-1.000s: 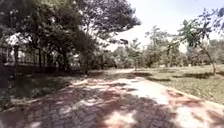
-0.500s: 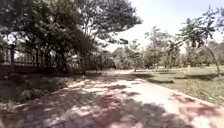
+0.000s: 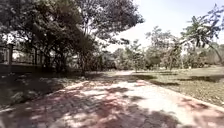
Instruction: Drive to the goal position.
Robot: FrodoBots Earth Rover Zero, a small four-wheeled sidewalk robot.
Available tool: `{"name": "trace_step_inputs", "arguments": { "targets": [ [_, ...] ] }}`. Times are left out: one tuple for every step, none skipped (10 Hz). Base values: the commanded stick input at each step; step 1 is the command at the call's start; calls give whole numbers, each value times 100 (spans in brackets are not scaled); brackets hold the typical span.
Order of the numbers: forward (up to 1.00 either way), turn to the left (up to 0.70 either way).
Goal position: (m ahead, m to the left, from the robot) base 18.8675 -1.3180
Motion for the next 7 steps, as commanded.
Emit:
{"name": "trace_step_inputs", "arguments": {
  "targets": [
    [70, 0],
    [70, 0],
    [70, 0],
    [70, 0],
    [70, 0],
    [70, 0],
    [70, 0]
  ]
}}
